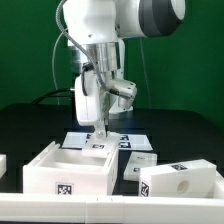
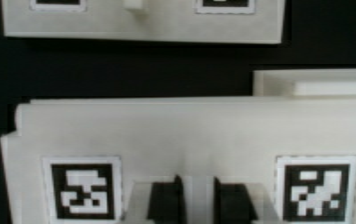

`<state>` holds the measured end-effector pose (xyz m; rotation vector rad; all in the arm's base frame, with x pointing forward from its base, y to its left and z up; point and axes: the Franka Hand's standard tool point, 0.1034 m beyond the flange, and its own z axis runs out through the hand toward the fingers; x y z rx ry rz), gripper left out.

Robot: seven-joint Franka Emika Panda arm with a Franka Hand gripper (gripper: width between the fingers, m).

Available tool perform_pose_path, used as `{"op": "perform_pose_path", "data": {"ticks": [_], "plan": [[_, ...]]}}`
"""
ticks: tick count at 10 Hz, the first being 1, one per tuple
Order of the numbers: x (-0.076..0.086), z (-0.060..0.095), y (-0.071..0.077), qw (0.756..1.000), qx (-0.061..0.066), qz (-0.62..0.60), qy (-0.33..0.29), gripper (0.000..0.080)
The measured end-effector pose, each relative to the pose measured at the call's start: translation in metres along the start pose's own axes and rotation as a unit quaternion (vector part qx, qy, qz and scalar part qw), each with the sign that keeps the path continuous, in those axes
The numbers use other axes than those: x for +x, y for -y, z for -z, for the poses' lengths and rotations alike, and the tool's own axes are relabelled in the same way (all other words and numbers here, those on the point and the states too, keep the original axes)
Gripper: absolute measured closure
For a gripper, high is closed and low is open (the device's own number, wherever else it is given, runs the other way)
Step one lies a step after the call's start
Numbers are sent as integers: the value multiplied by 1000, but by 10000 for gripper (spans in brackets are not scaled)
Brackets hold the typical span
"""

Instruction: Assemble cabinet

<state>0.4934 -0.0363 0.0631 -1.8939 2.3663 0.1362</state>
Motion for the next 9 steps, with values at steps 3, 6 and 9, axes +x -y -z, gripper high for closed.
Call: {"op": "perform_pose_path", "data": {"ticks": [3,6,9], "plan": [[0,-2,5,1000,5,-9,-5,735],[-1,-2,8,1000,10,-5,-9,735],[-1,-1,9,1000,10,-5,-9,735]]}}
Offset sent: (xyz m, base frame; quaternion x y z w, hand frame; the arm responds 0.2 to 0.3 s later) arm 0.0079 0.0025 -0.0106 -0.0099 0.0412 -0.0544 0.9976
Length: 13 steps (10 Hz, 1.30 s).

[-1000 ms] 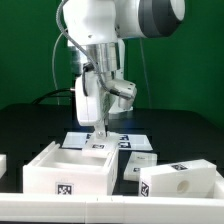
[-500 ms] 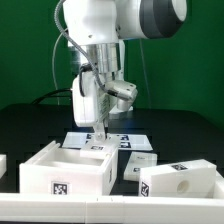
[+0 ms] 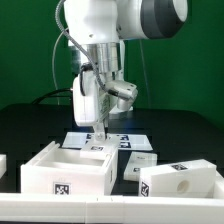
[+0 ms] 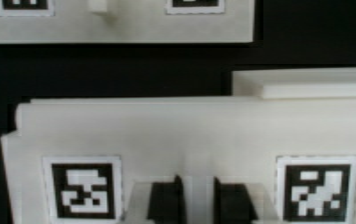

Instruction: Assemble cabinet

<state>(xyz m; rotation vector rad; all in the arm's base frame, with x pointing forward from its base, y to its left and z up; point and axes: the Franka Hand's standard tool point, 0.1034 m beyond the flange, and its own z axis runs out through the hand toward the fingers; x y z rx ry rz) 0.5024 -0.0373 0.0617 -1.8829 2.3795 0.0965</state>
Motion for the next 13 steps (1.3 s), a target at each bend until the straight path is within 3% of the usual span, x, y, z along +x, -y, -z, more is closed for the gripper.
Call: {"op": "perform_pose_path", "data": {"ticks": [2,6,8,12,13], "plan": [[-4,0,20,1000,0,16,-3,735],[-9,-1,55,999,19,34,-16,735],[-10,-1,58,998,30,43,-23,735],[-9,-1,59,998,30,41,-23,735],[-14,-1,66,998,33,39,-23,735]]}}
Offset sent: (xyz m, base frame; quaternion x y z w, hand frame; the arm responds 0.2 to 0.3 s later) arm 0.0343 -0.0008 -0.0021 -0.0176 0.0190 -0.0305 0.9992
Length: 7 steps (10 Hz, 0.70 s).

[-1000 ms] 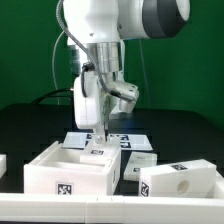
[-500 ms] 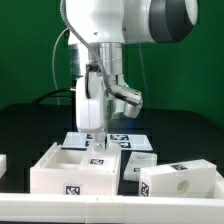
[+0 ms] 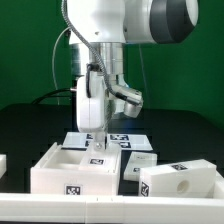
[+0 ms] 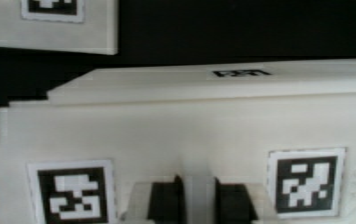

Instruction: Assemble cabinet

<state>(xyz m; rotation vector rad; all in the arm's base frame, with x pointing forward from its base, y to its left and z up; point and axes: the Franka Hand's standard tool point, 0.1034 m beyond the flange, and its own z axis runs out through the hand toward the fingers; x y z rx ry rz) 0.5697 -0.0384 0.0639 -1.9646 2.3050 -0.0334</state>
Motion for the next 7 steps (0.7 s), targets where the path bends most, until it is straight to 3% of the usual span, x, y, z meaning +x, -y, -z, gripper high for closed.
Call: {"op": "perform_pose_path", "data": {"ticks": [2,4,7], "plan": [[-3,-1,11,1000,7,8,-3,735],[-3,-1,11,1000,5,9,-2,735],[-7,-3,14,1000,11,21,-10,735]]}}
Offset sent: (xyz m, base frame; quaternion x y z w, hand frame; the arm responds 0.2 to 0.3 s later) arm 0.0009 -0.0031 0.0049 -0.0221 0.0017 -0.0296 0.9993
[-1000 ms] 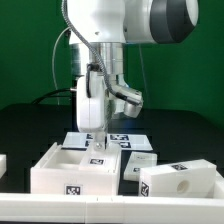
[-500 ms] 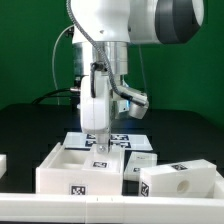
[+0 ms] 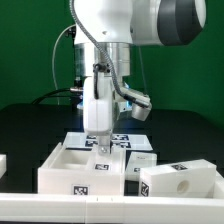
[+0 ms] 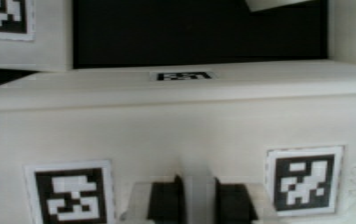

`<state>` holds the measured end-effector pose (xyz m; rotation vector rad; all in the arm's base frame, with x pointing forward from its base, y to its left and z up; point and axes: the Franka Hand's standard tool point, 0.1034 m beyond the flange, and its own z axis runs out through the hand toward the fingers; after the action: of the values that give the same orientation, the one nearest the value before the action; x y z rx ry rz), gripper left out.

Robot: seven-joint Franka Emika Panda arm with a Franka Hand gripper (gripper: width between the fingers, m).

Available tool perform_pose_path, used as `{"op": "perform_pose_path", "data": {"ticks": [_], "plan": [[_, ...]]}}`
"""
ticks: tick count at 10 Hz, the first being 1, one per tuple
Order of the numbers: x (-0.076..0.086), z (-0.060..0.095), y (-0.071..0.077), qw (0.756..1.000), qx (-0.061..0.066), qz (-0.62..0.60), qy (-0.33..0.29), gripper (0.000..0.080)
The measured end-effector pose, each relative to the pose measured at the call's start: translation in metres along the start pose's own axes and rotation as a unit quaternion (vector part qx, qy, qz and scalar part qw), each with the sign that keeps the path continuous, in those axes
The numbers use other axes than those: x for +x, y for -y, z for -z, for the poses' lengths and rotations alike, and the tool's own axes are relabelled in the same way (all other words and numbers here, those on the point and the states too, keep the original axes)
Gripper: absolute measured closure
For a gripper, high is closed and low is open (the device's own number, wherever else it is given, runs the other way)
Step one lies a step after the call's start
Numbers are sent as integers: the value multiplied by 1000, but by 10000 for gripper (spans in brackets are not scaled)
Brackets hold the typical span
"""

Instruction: Assemble cabinet

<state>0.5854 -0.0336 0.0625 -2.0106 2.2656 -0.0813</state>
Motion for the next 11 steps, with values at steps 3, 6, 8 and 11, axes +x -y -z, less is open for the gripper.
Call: {"op": "perform_pose_path", "data": {"ticks": [3,6,8,11], "plan": [[2,0,0,1000,-2,9,1,735],[4,6,1,1000,0,5,3,492],[5,19,-1,1000,6,4,11,354],[-20,39,-35,999,0,-24,33,163]]}}
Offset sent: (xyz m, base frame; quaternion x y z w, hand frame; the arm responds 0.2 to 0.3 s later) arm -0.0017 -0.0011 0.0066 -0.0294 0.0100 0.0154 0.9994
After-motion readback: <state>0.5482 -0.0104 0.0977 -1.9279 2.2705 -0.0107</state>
